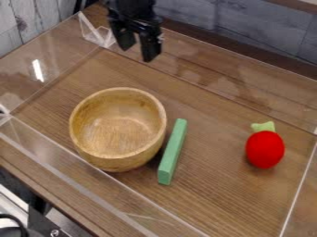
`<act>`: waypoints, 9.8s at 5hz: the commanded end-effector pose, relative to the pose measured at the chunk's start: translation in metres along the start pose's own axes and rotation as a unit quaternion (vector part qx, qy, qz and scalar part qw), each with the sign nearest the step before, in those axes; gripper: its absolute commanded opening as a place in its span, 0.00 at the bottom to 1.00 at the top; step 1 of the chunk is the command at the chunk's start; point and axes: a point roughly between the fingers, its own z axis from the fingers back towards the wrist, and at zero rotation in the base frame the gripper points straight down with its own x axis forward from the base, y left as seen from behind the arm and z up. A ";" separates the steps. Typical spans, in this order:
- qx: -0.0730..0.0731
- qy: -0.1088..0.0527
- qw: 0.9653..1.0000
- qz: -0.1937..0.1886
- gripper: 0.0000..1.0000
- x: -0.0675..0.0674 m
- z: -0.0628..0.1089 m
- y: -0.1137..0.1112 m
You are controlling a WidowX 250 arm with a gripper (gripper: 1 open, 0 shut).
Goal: Move the red fruit to the right
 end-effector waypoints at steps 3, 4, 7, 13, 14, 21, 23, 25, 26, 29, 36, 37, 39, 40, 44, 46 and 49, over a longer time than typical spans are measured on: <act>0.037 -0.039 0.997 0.055 1.00 0.012 0.041 0.024; 0.025 -0.027 0.999 0.038 1.00 0.012 0.033 0.026; 0.041 -0.022 0.990 0.135 1.00 -0.003 0.027 0.023; 0.064 -0.024 0.990 0.125 1.00 -0.002 -0.008 0.015; 0.059 -0.004 0.991 0.122 1.00 -0.010 -0.015 0.008; 0.029 0.028 0.995 0.092 1.00 0.012 -0.001 -0.110; 0.033 0.057 0.990 0.123 1.00 0.003 -0.011 -0.119; 0.040 0.063 0.986 0.150 1.00 -0.003 -0.012 -0.134; 0.044 0.066 0.983 0.166 1.00 -0.005 -0.014 -0.137; 0.056 0.070 0.974 0.206 1.00 -0.002 -0.031 -0.137; 0.062 0.023 0.969 0.238 1.00 0.007 0.008 -0.066; 0.061 0.002 0.968 0.243 1.00 0.010 0.017 -0.036; 0.050 -0.027 0.987 0.147 1.00 0.013 0.028 0.001; 0.058 -0.038 0.983 0.172 1.00 0.013 0.042 0.013; 0.072 -0.057 0.979 0.184 1.00 0.005 0.018 0.008; 0.083 -0.073 0.974 0.200 1.00 0.013 0.024 0.007; 0.102 -0.078 0.956 0.263 1.00 0.019 0.012 0.001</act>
